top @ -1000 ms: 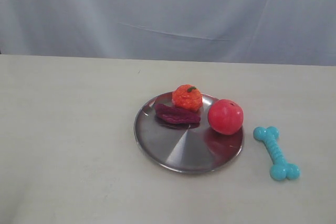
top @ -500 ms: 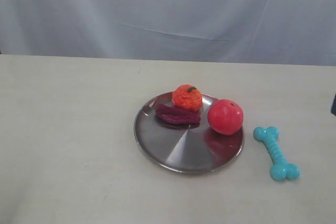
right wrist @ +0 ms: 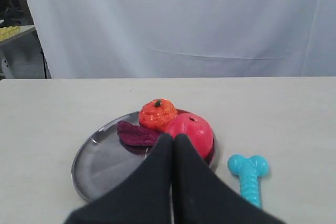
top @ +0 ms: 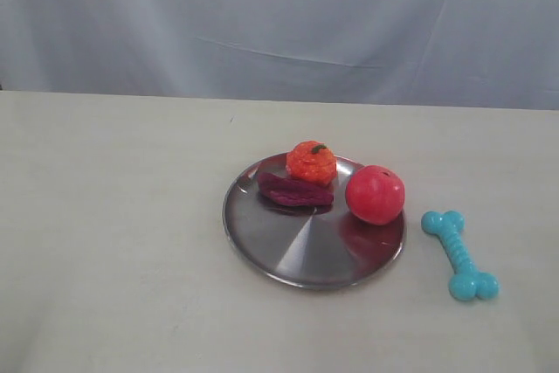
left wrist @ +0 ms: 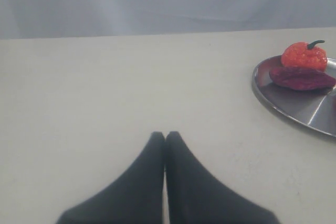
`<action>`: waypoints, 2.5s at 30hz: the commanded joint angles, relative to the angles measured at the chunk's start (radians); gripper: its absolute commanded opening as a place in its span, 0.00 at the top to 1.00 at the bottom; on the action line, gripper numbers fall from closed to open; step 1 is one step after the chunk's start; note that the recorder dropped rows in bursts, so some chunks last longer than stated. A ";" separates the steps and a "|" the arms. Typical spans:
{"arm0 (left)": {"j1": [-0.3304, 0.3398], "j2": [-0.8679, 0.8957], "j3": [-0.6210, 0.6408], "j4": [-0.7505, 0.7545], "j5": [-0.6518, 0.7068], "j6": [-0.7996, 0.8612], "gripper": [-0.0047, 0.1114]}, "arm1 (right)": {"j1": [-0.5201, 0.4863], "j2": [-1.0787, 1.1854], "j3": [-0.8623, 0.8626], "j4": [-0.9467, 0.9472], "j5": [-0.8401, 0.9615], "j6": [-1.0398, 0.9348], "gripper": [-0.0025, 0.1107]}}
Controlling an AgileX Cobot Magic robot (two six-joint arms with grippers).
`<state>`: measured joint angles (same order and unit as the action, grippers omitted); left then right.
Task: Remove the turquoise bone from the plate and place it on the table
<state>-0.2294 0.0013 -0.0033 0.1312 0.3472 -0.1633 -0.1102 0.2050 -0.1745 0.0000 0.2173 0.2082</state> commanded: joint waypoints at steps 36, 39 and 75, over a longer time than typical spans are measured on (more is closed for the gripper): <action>-0.002 -0.001 0.003 0.000 -0.001 -0.001 0.96 | -0.127 -0.157 0.174 -0.115 0.091 -0.045 0.98; -0.002 -0.001 0.003 0.000 -0.001 -0.001 0.96 | -0.127 -0.157 0.174 -0.115 0.091 -0.045 0.98; -0.002 -0.001 0.003 0.000 -0.001 -0.001 0.96 | -0.127 -0.157 0.174 -0.115 0.079 -0.045 0.98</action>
<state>-0.2294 0.0013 -0.0033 0.1312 0.3472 -0.1633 -0.2329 0.0551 -0.0016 -0.1116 0.3062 0.1594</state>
